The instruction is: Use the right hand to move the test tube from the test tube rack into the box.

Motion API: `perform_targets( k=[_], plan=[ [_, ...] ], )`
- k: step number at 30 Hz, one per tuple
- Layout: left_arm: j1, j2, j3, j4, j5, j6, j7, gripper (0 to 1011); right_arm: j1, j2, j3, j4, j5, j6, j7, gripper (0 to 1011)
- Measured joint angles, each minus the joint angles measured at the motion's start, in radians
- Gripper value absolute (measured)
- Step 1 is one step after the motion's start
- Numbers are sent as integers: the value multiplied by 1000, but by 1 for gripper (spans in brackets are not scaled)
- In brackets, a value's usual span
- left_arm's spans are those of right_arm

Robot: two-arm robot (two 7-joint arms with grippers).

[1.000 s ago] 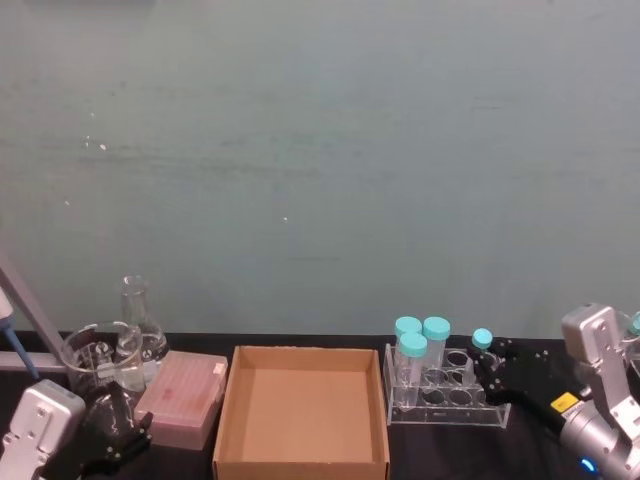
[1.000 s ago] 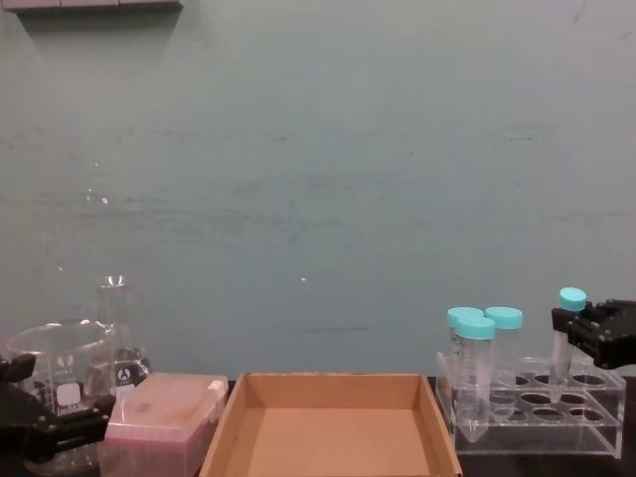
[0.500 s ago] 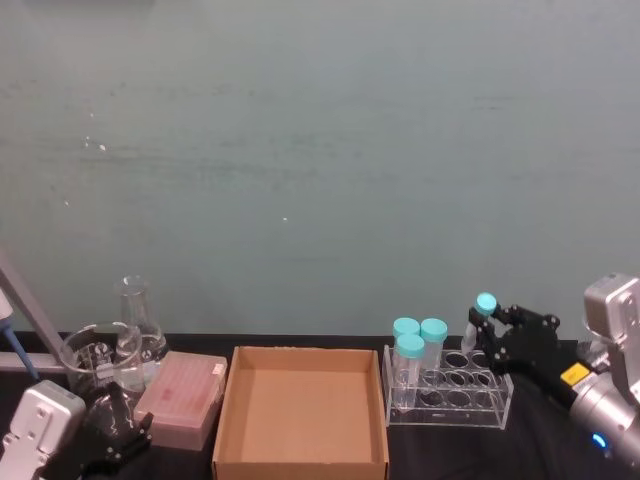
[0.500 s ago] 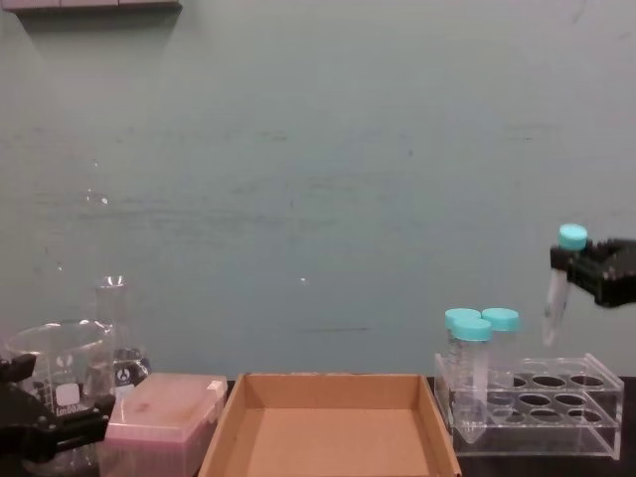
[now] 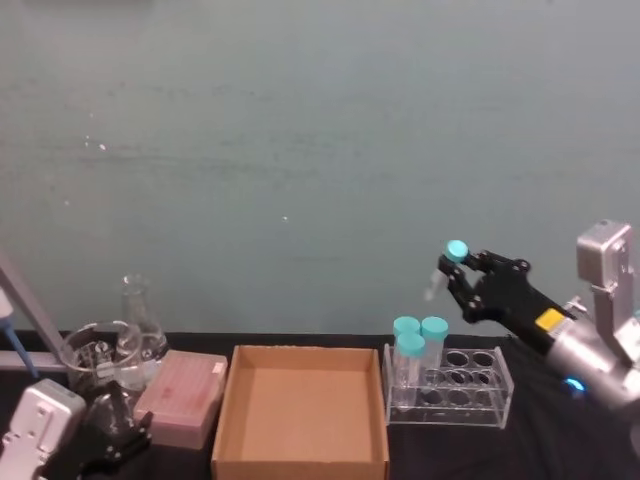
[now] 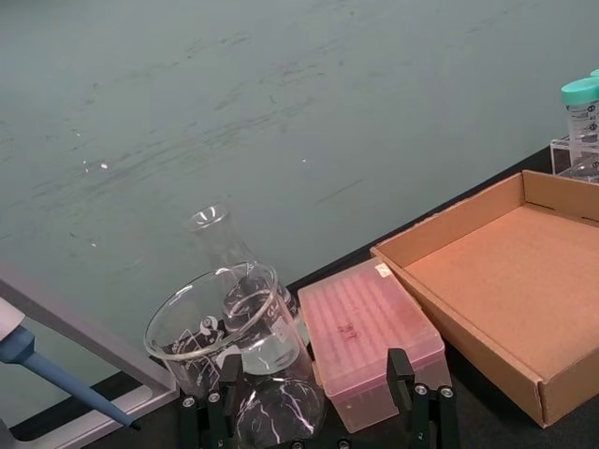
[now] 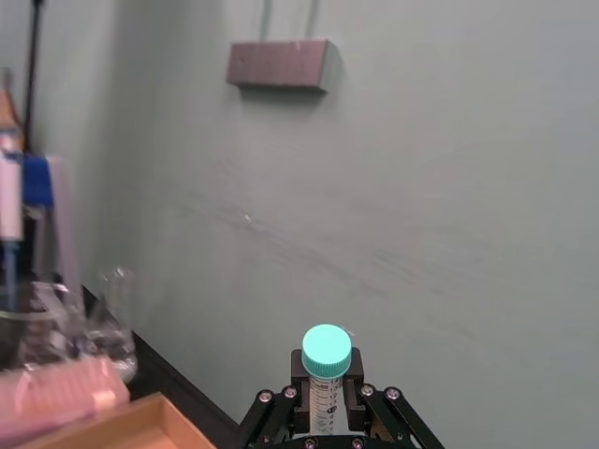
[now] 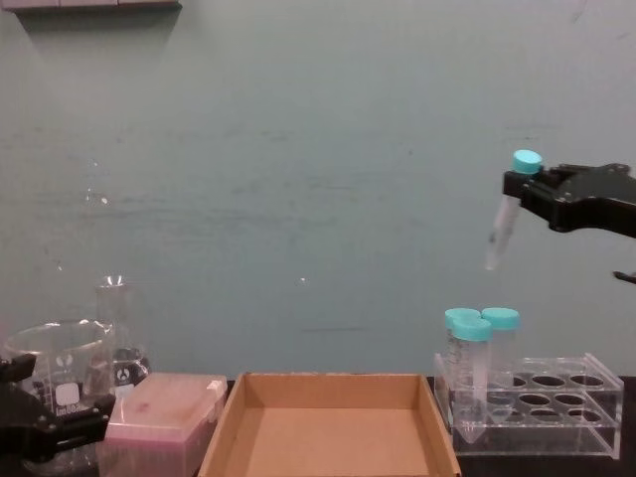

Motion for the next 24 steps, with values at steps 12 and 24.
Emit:
perform_targets(
  k=[12,24],
  plan=[
    [0,0,0,0,0,0,0,1000,132,-94,-55,213,94,-51,136,204],
    [0,0,0,0,0,0,0,1000,137,-126,-122,225,104,5,149,205]
  ],
)
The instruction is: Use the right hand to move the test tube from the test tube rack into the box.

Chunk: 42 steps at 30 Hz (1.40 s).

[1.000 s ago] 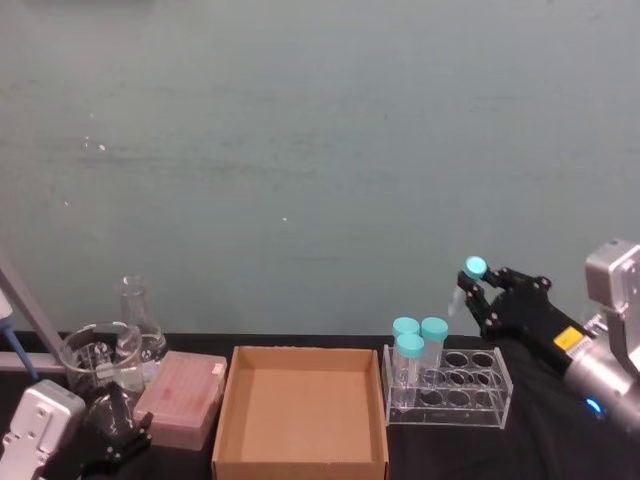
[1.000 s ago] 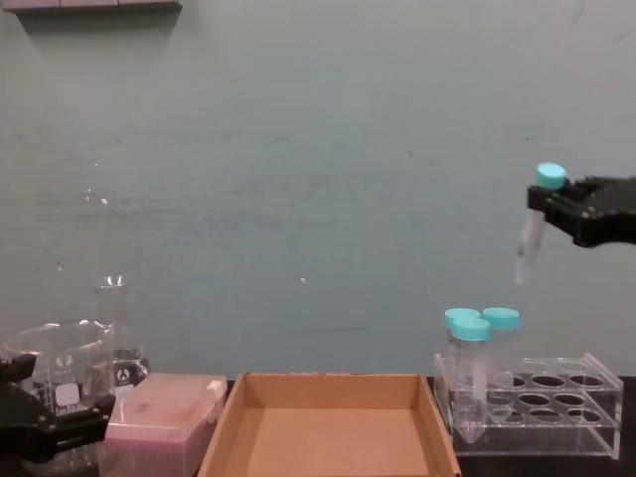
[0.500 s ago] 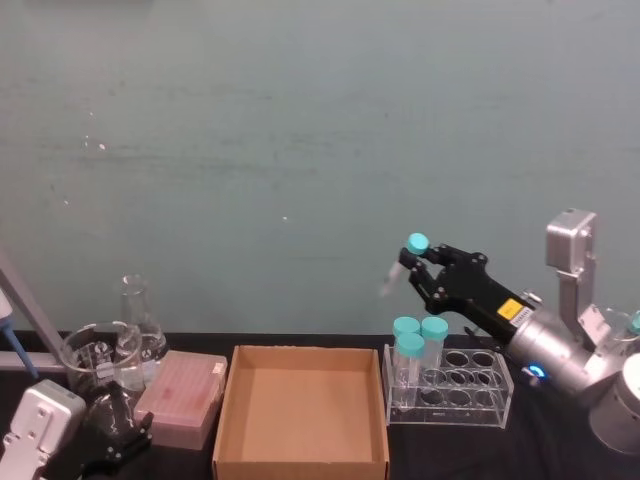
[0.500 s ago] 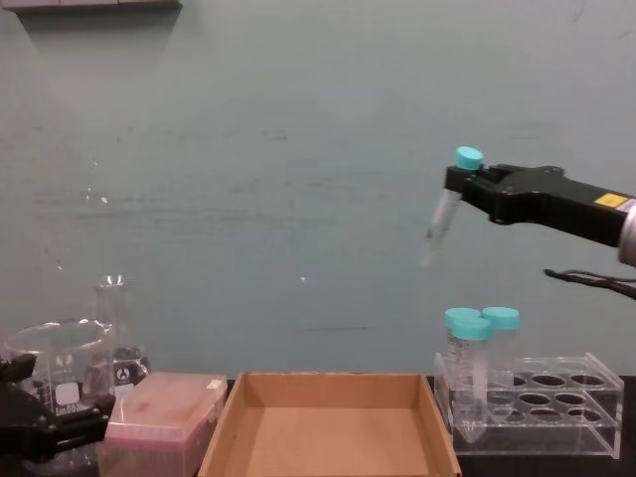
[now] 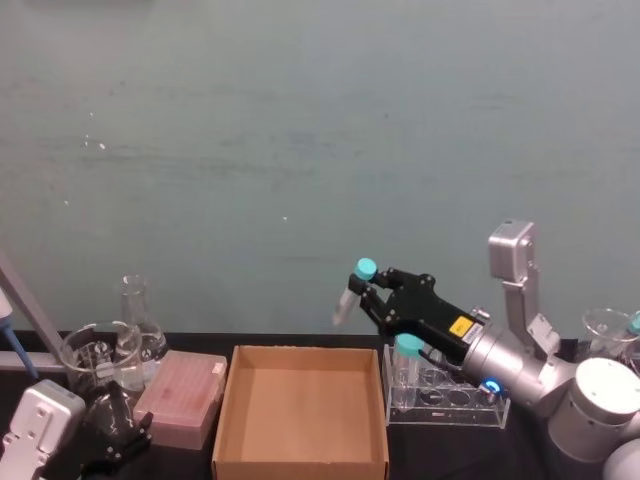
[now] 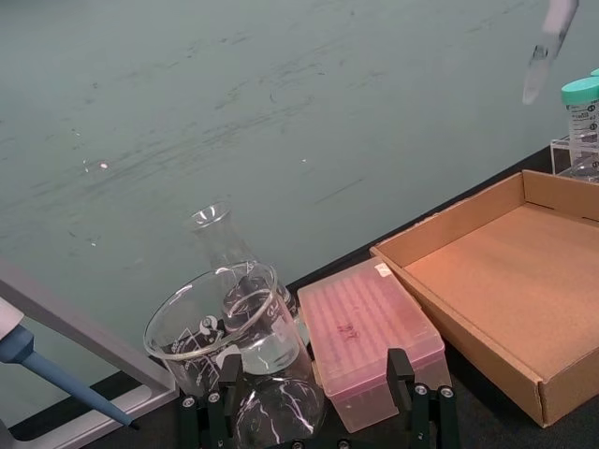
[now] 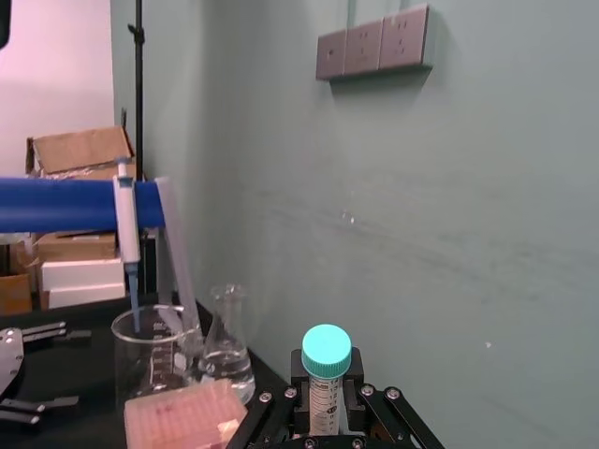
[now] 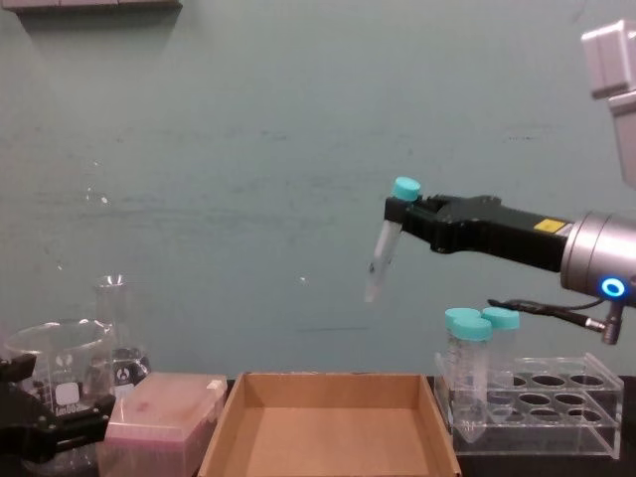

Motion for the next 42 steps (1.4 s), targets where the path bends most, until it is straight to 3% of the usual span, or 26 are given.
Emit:
perform_targets(
  k=[15,35,42],
  plan=[
    [0,0,0,0,0,0,0,1000,51,-36,-33,134,13,64,23,205],
    [0,0,0,0,0,0,0,1000,42,-36,-54,125,24,92,57,205],
    [0,0,0,0,0,0,0,1000,43,-36,-52,125,24,90,57,372]
  ],
)
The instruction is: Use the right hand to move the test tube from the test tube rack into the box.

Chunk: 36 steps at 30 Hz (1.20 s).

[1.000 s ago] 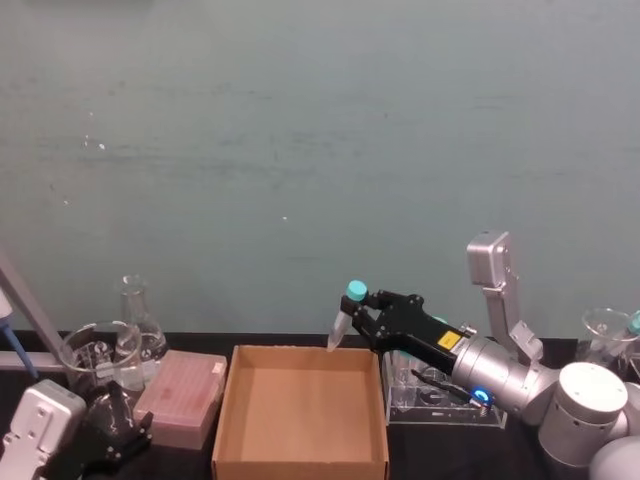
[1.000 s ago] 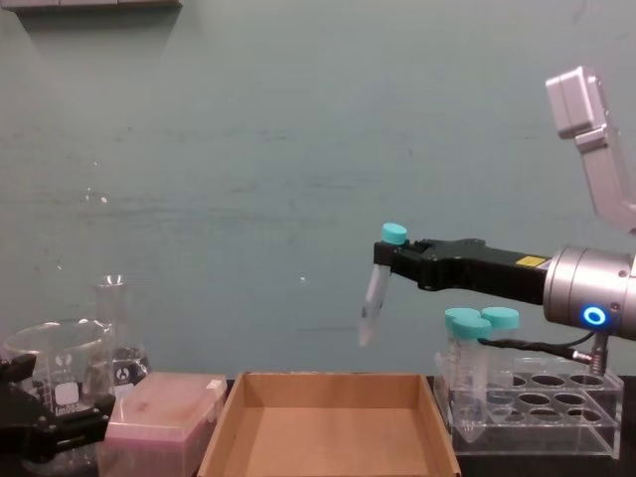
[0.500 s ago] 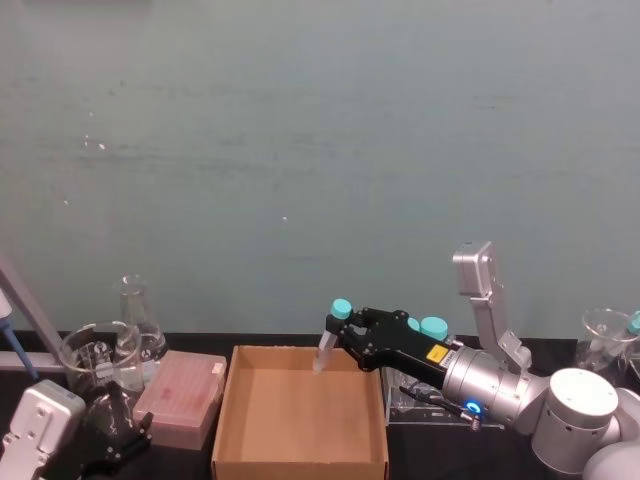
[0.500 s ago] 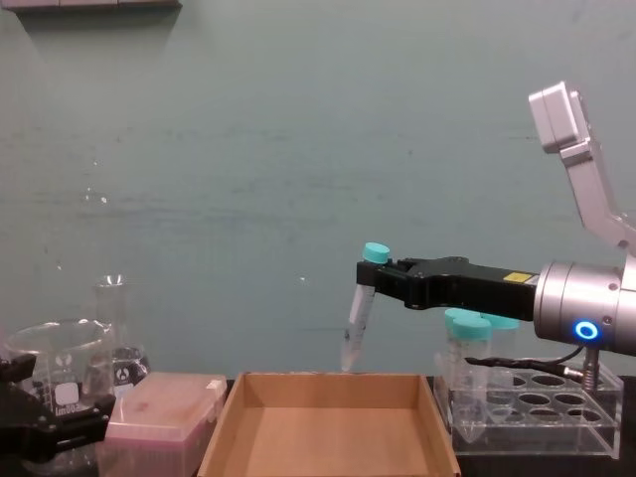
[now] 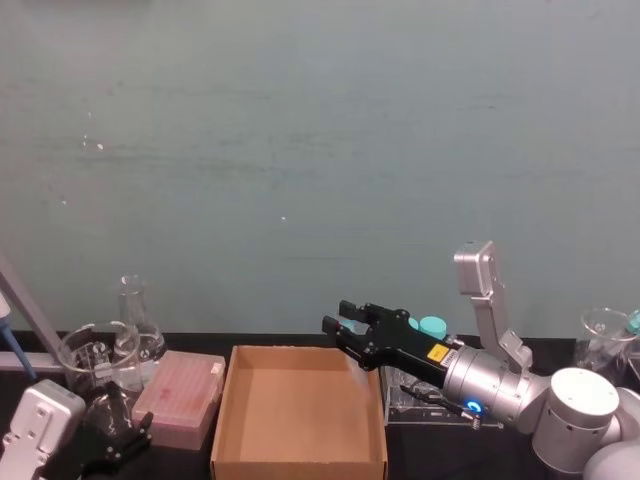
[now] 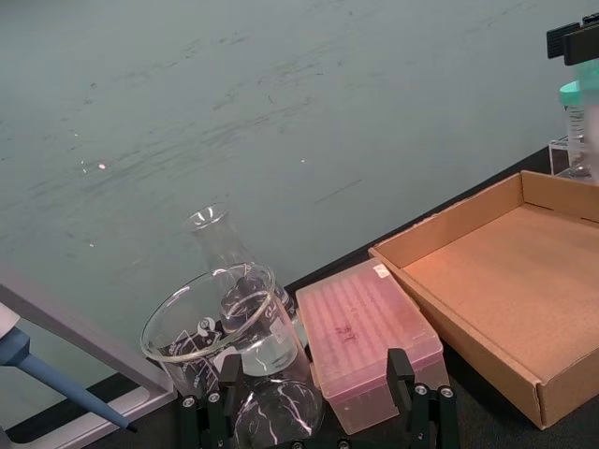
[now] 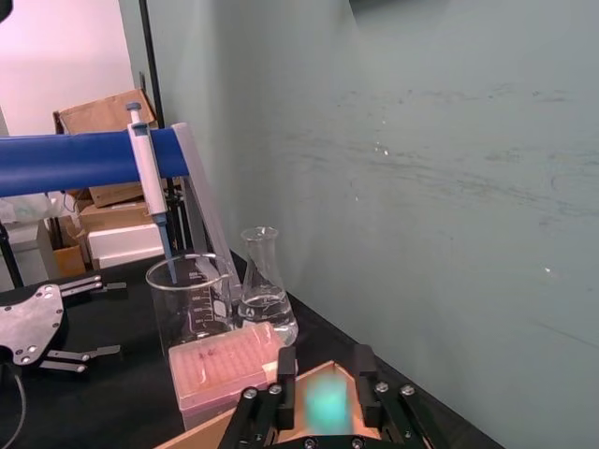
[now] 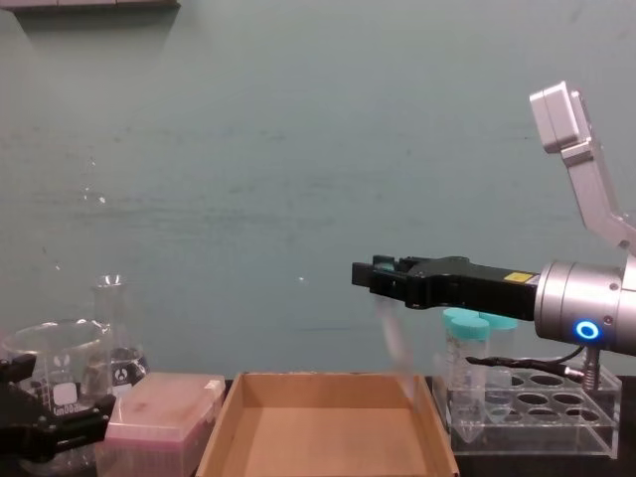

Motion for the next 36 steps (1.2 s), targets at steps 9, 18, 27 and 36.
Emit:
perform_targets(
  k=[9,18,27,36],
  plan=[
    [0,0,0,0,0,0,0,1000,0,0,1,1,0,-2,-1,659],
    [0,0,0,0,0,0,0,1000,0,0,2,1,-1,-3,-1,937],
    [0,0,0,0,0,0,0,1000,-13,12,1,-22,-5,-8,-10,1000],
    [0,0,0,0,0,0,0,1000,-94,78,-8,-205,-46,-21,-96,1000]
  ],
)
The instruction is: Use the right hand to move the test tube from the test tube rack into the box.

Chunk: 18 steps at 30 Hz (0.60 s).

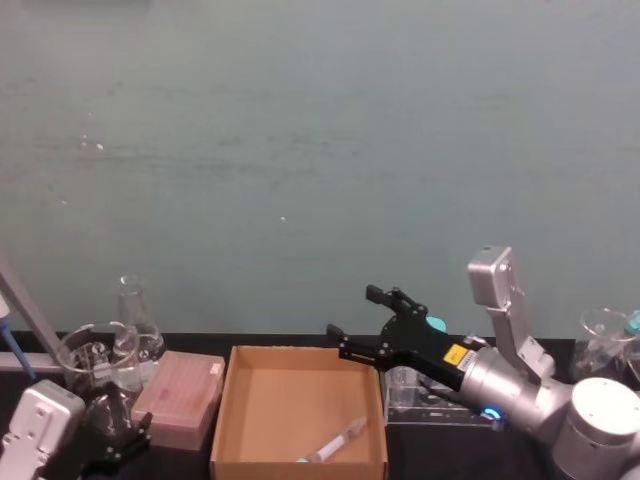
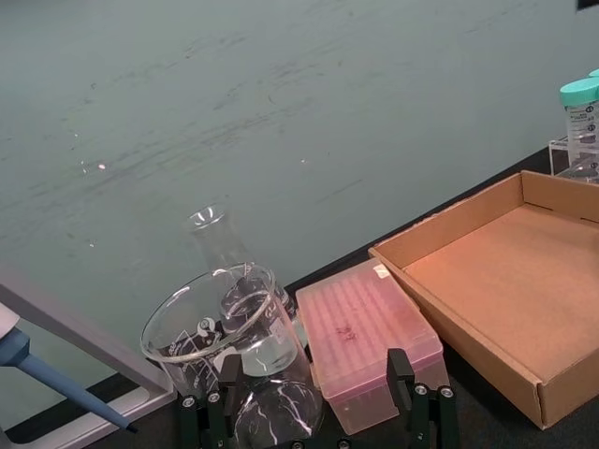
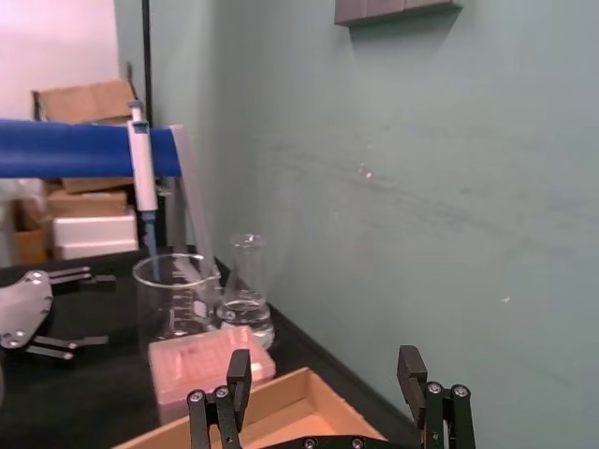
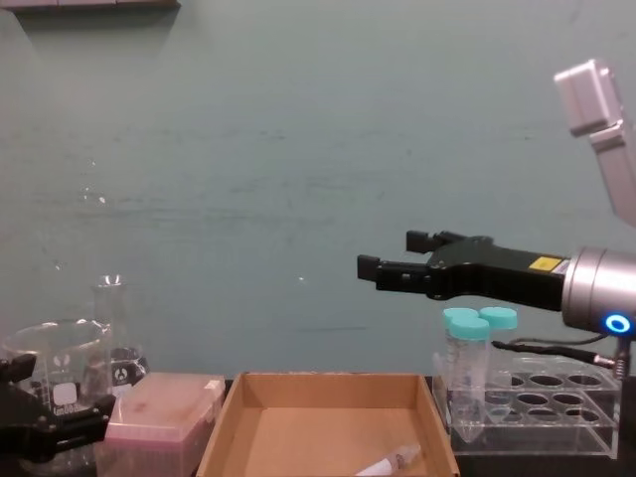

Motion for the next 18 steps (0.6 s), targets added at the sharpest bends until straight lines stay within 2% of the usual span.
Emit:
perform_targets(
  k=[1,2,5,7,9,10,11,14,18],
  plan=[
    [0,0,0,0,0,0,0,1000,-24,17,0,-51,-17,1,-36,1000],
    [0,0,0,0,0,0,0,1000,-24,17,0,-51,-17,1,-36,1000],
    [0,0,0,0,0,0,0,1000,-94,57,6,-185,-76,15,-147,1000],
    [0,0,0,0,0,0,0,1000,-122,70,12,-232,-99,21,-187,1000],
    [0,0,0,0,0,0,0,1000,-180,92,29,-312,-151,30,-271,1000],
    [0,0,0,0,0,0,0,1000,-180,92,29,-312,-151,30,-271,1000],
    [0,0,0,0,0,0,0,1000,-206,99,38,-342,-176,33,-312,1000],
    [0,0,0,0,0,0,0,1000,-244,107,52,-381,-214,34,-372,1000],
    [0,0,0,0,0,0,0,1000,-313,115,81,-436,-295,27,-492,1000]
  ],
)
